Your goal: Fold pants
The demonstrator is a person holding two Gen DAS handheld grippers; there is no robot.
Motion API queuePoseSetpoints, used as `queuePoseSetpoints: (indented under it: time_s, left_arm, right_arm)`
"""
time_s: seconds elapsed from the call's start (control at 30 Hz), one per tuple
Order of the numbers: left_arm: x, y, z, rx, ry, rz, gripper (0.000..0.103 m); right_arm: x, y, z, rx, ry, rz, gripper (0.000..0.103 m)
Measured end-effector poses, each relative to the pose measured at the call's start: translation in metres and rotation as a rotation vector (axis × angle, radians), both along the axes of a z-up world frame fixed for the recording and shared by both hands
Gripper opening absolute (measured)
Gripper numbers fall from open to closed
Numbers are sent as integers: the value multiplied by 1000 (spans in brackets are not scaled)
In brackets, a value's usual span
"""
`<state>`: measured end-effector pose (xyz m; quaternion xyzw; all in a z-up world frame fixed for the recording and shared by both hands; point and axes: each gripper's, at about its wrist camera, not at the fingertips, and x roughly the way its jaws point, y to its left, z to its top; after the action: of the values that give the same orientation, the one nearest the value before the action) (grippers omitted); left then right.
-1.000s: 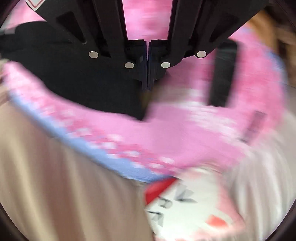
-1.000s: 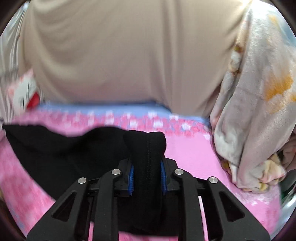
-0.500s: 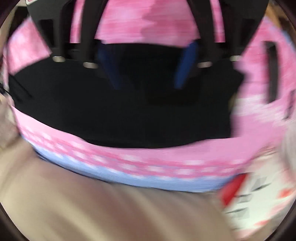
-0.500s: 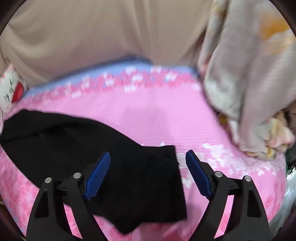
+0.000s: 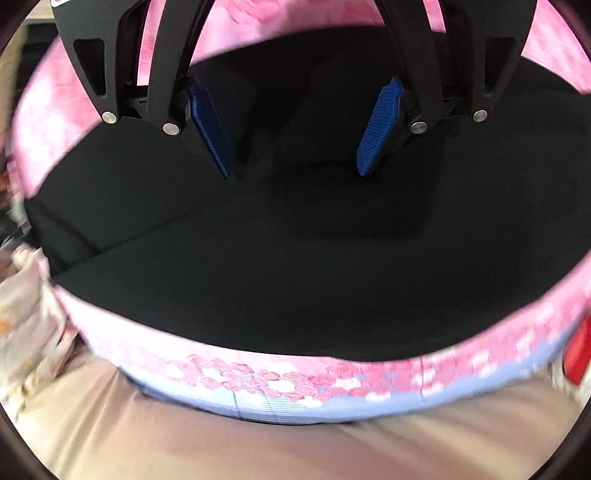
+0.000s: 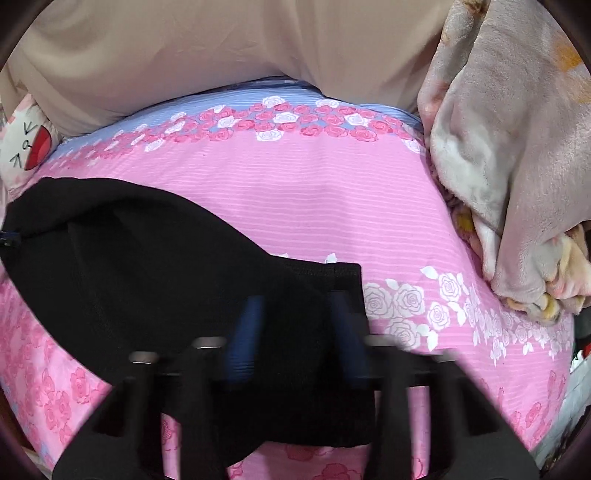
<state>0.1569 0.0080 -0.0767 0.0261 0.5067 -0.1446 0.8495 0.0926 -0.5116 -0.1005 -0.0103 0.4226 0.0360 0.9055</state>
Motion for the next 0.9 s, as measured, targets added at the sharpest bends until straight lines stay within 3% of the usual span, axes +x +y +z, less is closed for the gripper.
queuePoseSetpoints:
  time_s: [0.1, 0.17, 0.2, 0.3, 0.37, 0.4, 0.43, 0.57, 0.63, 0.7, 0.73, 0.77, 0.83, 0.9]
  left_arm:
    - [2, -15, -3, 134, -75, -30, 53]
    - [8, -16, 0, 160, -80, -43, 11]
    - [14, -14, 2, 153, -67, -50, 0]
    - [29, 0, 18, 61, 6, -45, 2]
    - [17, 7, 34, 52, -26, -61, 0]
    - [6, 11, 43, 85, -68, -58, 0]
    - [-1, 18, 47, 101, -85, -60, 0]
    - [-15, 30, 44, 104, -75, -50, 0]
    - [-13, 23, 36, 131, -82, -35, 0]
    - [-7, 19, 35, 130, -80, -26, 6]
    - [-6, 14, 34, 127, -76, -36, 21]
    - [-6, 10, 33, 134, -85, -34, 49]
    - [-11, 7, 32, 152, -143, -25, 72]
    - [-7, -5, 31, 173, -177, -37, 72]
  right_arm:
    - [-3, 9, 1, -68, -4, 18, 0]
    - [2, 14, 9, -96, -32, 22, 0]
    - [5, 14, 17, -119, -55, 18, 0]
    - [2, 19, 74, -197, -238, -6, 0]
    - [-13, 22, 108, -224, -339, -7, 0]
    - [-18, 19, 115, -226, -342, -19, 0]
    - [-20, 8, 112, -160, -280, -15, 7]
    - [-19, -25, 49, -2, -49, -36, 9]
    - [-19, -30, 24, 38, 0, -42, 9]
    - [-19, -29, 8, 75, 12, -45, 11]
    - [-17, -28, 4, 85, 11, -43, 26]
    - [-18, -26, 3, 80, -1, -44, 45]
    - [-17, -23, 2, 62, -16, -47, 64]
    - [-14, -20, -1, 57, -10, -36, 63]
